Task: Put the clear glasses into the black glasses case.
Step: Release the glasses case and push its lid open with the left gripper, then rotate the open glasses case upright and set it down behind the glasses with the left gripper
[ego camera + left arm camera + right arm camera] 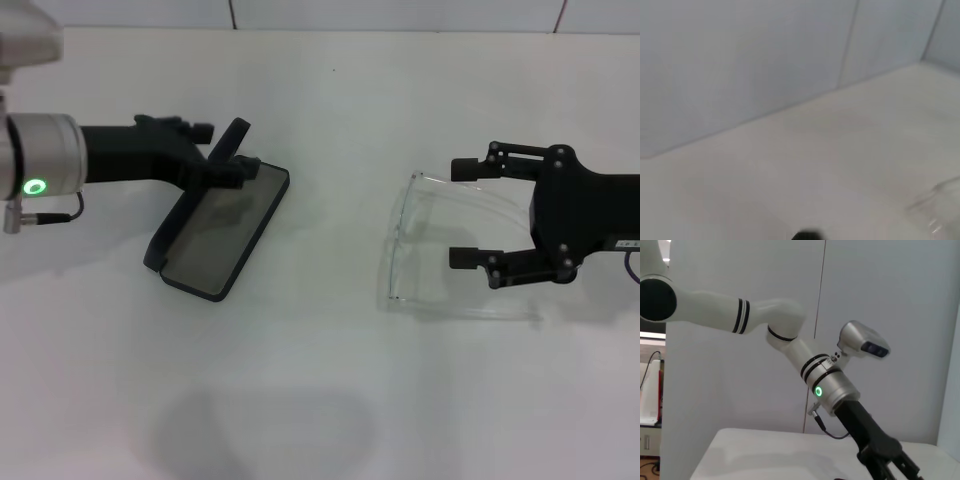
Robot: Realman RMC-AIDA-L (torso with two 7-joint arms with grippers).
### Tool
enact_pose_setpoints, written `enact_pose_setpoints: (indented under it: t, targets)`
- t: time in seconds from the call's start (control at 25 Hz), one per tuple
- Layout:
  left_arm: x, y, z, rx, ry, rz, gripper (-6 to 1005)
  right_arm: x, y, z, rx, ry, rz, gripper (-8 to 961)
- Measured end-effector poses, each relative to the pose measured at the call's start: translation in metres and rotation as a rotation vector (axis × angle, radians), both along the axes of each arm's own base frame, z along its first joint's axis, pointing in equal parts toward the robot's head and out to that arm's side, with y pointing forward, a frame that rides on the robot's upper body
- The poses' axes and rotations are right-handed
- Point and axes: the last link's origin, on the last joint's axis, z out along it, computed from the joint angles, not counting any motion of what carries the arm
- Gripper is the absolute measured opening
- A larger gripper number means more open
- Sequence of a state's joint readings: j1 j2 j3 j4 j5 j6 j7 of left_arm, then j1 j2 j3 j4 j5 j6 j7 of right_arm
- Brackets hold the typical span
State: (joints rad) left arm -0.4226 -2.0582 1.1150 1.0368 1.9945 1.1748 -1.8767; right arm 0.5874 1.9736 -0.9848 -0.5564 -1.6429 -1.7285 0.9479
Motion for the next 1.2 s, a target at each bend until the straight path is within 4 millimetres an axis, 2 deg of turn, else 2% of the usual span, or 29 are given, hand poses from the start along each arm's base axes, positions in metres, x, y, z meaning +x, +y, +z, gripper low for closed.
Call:
enact_pose_setpoints:
  t: [0.2,0.6,0.96,1.2]
  targets:
    - [-0.006,0.002,-0.008,0.009,0.109,0.062,856,0.000,0.001,-0.001,0.018,-0.005,0.015,821]
    - [-0.009,0.003,-0.009,0.002,0.133,0.093,806,0.000,0.002,-0.001,0.037,-0.014,0.028,822]
    - [-0.007,0.004,-0.009,0.002,0.136,0.085,529,0.002,0.002,-0.002,0.046,-0.026,0.043,822]
    - [0.003,0.009,-0.012,-0.003,0.139,0.051,330,0.001,0.000,-0.001,0.041,-0.023,0.052,822]
